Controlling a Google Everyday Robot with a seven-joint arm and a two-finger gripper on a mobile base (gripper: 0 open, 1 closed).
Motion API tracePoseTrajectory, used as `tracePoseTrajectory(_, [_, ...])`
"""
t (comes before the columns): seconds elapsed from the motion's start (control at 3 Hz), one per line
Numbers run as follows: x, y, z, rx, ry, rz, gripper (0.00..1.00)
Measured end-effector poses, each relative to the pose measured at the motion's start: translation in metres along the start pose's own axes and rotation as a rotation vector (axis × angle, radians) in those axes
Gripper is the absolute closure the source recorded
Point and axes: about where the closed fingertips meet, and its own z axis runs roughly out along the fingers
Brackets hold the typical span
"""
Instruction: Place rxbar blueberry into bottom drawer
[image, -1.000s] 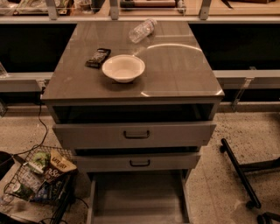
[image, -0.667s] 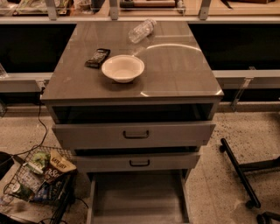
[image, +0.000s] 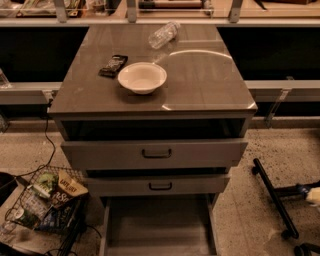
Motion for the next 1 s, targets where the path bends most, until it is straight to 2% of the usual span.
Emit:
tracePoseTrajectory(0.33, [0.042,-0.02,0.078,0.05,0.054,0.038,1.0])
tracePoseTrajectory(0.67, [0.083,-0.038,0.14,0.066,0.124,0.066,1.0])
tracePoseTrajectory(1.0, [0.123,-0.048,0.195,0.045,0.217,0.098,1.0])
